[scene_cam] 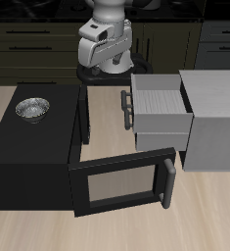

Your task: Close the top drawer of the white cabinet

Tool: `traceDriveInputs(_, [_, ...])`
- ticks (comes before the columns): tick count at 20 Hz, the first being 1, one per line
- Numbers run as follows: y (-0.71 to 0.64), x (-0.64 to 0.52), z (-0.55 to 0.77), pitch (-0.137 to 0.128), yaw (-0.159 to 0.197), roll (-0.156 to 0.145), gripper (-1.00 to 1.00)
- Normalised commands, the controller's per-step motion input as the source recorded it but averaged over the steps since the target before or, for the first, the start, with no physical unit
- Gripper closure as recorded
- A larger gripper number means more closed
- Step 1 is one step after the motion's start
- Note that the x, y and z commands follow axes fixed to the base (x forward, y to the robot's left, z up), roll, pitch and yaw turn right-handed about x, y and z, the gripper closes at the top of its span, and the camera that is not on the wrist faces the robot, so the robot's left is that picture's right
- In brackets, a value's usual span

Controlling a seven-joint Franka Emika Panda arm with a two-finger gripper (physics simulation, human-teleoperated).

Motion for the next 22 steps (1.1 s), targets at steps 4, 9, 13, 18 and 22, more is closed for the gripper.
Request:
traceDriveInputs(4, [0.02, 0.07, -0.06, 0.029, 0.277, 0.024, -1.00])
traceDriveInputs(9, [-0.05, 0.13, 0.05, -0.023, 0.171, -0.035, -1.00])
traceDriveInputs(13, [-0.02, 0.11, 0.11, -0.102, 0.222, -0.029, -1.00])
traceDriveInputs(18, [-0.11, 0.14, -0.11, 0.026, 0.143, -0.012, -1.00])
traceDriveInputs(22, [-0.07, 0.08, -0.05, -0.041, 0.150, -0.010, -1.00])
